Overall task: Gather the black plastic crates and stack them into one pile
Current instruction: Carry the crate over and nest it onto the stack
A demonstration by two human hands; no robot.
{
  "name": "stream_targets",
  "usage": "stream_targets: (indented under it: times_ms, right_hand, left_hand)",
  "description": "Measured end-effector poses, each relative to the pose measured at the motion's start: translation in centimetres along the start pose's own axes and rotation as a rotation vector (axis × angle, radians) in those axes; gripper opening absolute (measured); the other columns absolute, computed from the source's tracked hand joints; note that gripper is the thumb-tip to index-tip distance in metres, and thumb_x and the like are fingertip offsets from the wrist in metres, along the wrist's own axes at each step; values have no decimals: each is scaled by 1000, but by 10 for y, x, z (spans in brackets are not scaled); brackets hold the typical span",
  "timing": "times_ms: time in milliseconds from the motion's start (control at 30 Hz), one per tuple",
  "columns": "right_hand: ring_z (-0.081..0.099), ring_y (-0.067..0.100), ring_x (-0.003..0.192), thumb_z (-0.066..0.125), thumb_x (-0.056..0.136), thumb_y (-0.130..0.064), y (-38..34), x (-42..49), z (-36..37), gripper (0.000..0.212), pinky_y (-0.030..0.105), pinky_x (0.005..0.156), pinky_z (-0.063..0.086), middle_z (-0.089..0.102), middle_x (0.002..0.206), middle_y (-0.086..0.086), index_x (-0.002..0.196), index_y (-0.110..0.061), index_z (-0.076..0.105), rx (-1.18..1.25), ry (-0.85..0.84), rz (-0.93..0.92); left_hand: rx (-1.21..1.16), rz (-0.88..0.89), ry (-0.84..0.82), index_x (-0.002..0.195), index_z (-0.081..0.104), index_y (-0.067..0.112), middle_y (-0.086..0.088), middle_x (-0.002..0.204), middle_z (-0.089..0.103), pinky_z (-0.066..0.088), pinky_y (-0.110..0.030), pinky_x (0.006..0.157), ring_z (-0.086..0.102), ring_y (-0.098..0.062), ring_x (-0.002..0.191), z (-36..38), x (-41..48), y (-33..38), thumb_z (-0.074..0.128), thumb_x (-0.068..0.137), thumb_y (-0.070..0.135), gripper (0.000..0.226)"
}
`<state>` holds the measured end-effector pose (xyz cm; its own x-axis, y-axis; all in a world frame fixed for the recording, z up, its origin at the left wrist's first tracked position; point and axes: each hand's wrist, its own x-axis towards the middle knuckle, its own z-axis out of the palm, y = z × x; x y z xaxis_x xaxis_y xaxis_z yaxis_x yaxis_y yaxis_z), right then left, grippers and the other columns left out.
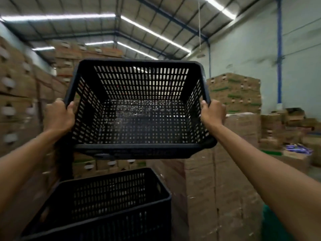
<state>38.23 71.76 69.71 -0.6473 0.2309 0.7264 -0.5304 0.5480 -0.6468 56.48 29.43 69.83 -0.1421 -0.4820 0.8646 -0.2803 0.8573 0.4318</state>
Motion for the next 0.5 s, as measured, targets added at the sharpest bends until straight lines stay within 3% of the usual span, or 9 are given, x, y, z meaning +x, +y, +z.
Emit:
stream_targets:
  times_ms: [167, 267, 367, 500]
  right_hand:
    - [62, 40, 105, 48, 99, -36, -45, -20, 54, 44, 41, 83, 48, 66, 111, 27, 107, 4, 65, 63, -139, -44]
    - [60, 41, 113, 50, 99, -31, -65, -18, 73, 45, 43, 90, 47, 64, 117, 30, 113, 9, 63, 36, -214, -67]
    - [60, 41, 114, 54, 96, -28, -73, -12, 94, 45, 41, 92, 49, 63, 120, 30, 117, 11, 61, -2, -288, -60]
    - [64, 35, 105, 65, 84, -14, -60, -7, 123, 37, 37, 79, 52, 63, 115, 26, 115, 6, 62, -24, -446, -34]
  left_hand:
    - [162, -19, 15, 95, 59, -12, -39, 91, 63, 50, -52, 75, 61, -53, 87, -58, -1, -63, 46, 98, 34, 48]
    - [287, -38, -45, 97, 59, -14, -39, 98, 61, 49, -51, 78, 59, -53, 95, -76, 2, -73, 45, 98, 32, 49]
    - [386, -5, -124, 94, 62, -19, -41, 93, 61, 48, -50, 75, 60, -53, 91, -81, 6, -78, 48, 97, 27, 48]
    - [484, -51, -317, 91, 64, -15, -33, 83, 58, 46, -44, 71, 61, -50, 92, -76, 17, -80, 57, 93, 30, 45]
